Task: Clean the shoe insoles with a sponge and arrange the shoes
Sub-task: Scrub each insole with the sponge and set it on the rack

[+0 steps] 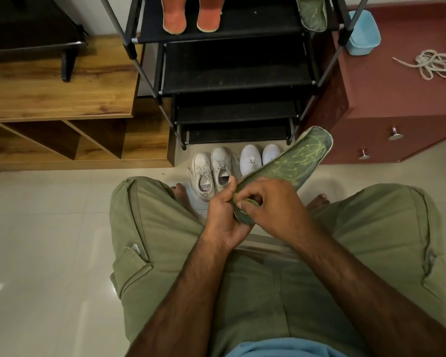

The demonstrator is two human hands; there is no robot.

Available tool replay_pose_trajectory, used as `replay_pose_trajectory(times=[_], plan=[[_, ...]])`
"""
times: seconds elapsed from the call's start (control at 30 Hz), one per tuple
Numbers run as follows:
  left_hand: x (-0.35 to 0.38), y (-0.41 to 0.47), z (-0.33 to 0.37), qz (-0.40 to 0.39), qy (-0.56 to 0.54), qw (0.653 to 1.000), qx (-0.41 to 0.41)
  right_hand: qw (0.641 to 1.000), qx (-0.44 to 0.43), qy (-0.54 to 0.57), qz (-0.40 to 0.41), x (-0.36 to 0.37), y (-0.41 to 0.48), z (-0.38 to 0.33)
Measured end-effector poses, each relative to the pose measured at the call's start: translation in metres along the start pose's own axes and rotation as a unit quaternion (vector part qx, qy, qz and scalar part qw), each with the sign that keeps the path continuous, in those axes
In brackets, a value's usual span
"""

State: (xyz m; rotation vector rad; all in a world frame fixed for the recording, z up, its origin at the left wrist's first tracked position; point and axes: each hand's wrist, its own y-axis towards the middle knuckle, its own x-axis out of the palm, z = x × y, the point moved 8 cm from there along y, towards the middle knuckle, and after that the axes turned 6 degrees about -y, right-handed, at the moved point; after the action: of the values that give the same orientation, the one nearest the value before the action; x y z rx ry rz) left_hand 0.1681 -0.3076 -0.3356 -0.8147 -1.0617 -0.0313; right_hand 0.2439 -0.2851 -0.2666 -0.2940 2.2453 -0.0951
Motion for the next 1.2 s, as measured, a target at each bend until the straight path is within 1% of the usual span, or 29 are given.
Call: replay_pose_trajectory(times=[0.03,0.07,0.13,0.17,0.2,0.27,0.3,0.33,0.4,0.43,0.47,0.57,0.6,0.63,0.73,0.77,0.8,0.9,0.93,0.97,1.03,1.07,1.1,1.2], plan=[[0.000,0.000,0.000,-0.001,0.000,1.000,0.001,1.000,0.006,0.007,-0.010,-0.001,0.000,0.003],[0.001,0.001,0.001,-0.001,0.005,1.000,0.004,1.000,0.019,0.011,0.007,-0.007,0.002,0.008],[0.002,0.002,0.002,0.003,0.017,1.000,0.010,0.997,0.039,0.002,0.072,-0.021,0.004,0.013],[0.003,0.002,0.002,0.003,0.020,1.000,0.010,0.996,0.038,-0.004,0.081,-0.022,0.004,0.012],[0.003,0.001,0.002,0.004,0.022,1.000,0.007,0.997,0.025,-0.005,0.070,-0.019,0.003,0.009],[0.002,-0.001,0.000,0.003,0.015,1.000,-0.004,1.000,-0.006,0.005,0.012,-0.004,-0.001,0.001],[0.001,0.000,0.000,0.004,0.012,1.000,-0.005,1.000,-0.006,0.015,-0.002,-0.003,-0.002,0.001],[0.000,0.000,0.001,0.005,0.011,1.000,-0.002,1.000,0.006,0.023,0.009,-0.006,0.000,0.005],[0.002,0.002,0.003,0.005,0.020,1.000,0.010,0.996,0.036,0.010,0.082,-0.024,0.002,0.015],[0.003,0.002,0.005,0.004,0.023,1.000,0.016,0.994,0.042,-0.004,0.102,-0.028,0.001,0.016],[0.002,0.003,0.004,0.002,0.021,1.000,0.016,0.995,0.035,-0.015,0.093,-0.027,-0.001,0.013],[-0.002,0.002,0.002,0.008,0.021,1.000,0.005,1.000,-0.013,-0.014,-0.015,-0.001,-0.015,-0.002],[-0.003,0.002,0.003,0.009,0.023,1.000,0.005,0.999,-0.013,-0.011,-0.032,0.002,-0.019,-0.002],[-0.002,0.002,0.004,0.006,0.023,1.000,0.008,1.000,-0.004,-0.013,-0.025,-0.002,-0.020,0.004],[0.001,0.004,0.009,0.001,0.021,1.000,0.023,0.996,0.052,-0.036,0.068,-0.028,-0.016,0.028],[0.001,0.004,0.010,0.001,0.020,0.999,0.026,0.994,0.059,-0.042,0.078,-0.031,-0.016,0.032],[0.001,0.004,0.010,0.003,0.021,0.999,0.027,0.996,0.051,-0.045,0.064,-0.029,-0.017,0.030],[-0.001,0.004,0.009,0.007,0.023,0.999,0.027,1.000,0.000,-0.021,-0.010,-0.007,-0.026,0.015],[-0.003,0.005,0.010,0.008,0.025,0.999,0.027,1.000,-0.001,-0.015,-0.010,-0.007,-0.027,0.016],[-0.003,0.005,0.011,0.009,0.024,0.999,0.031,1.000,0.014,-0.012,0.008,-0.011,-0.024,0.022],[-0.002,0.006,0.014,0.008,0.018,0.999,0.041,0.996,0.054,-0.013,0.073,-0.027,-0.020,0.033],[-0.002,0.007,0.014,0.006,0.018,0.999,0.043,0.993,0.062,-0.022,0.093,-0.032,-0.019,0.036],[-0.001,0.007,0.014,0.005,0.020,0.999,0.043,0.994,0.057,-0.032,0.088,-0.030,-0.019,0.035],[-0.003,0.006,0.012,0.005,0.021,0.999,0.039,1.000,0.008,-0.019,0.005,-0.008,-0.024,0.018]])
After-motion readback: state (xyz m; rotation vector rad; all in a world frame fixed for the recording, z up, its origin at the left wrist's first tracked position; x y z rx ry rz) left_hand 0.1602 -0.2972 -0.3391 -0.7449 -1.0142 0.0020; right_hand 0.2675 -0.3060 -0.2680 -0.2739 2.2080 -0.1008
